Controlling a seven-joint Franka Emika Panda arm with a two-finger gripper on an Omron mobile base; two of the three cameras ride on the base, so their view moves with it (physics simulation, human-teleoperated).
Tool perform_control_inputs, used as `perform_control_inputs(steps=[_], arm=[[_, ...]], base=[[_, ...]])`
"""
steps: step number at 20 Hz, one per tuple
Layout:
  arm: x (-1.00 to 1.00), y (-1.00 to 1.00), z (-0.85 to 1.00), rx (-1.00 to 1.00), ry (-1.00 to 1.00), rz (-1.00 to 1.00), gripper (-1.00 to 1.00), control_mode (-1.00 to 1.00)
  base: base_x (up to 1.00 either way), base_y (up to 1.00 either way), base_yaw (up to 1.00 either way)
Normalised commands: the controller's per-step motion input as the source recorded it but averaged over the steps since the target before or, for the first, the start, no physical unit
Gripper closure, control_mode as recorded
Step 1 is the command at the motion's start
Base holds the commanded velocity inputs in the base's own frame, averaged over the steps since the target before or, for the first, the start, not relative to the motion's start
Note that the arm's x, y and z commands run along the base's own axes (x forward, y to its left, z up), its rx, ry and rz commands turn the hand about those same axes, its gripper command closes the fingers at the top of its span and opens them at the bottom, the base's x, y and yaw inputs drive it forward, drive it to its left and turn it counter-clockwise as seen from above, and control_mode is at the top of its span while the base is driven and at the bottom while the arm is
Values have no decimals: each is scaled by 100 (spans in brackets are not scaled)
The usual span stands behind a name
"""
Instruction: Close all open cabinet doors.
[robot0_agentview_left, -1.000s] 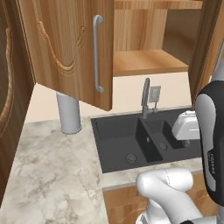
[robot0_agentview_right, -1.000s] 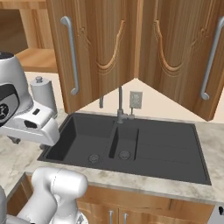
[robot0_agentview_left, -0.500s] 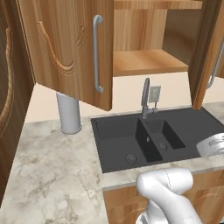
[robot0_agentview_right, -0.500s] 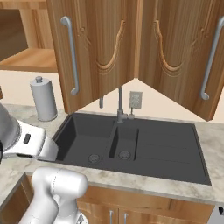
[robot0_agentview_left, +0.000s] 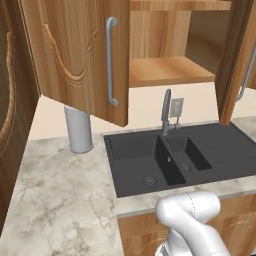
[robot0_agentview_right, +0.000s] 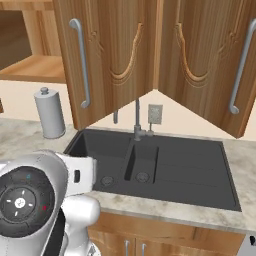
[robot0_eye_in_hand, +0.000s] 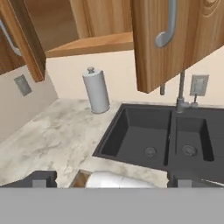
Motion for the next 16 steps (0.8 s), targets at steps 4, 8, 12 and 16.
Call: perform_control_inputs(steps=[4, 8, 12, 16], arm=[[23, -33, 31, 15, -42, 19, -100, -100], [25, -14, 28, 13, -49, 15, -100, -100], [29, -3, 36, 10, -40, 10, -100, -100], [30, 0, 26, 7, -27, 4, -100, -100]], base=[[0, 0, 0], [0, 0, 0], [0, 0, 0], [0, 0, 0]])
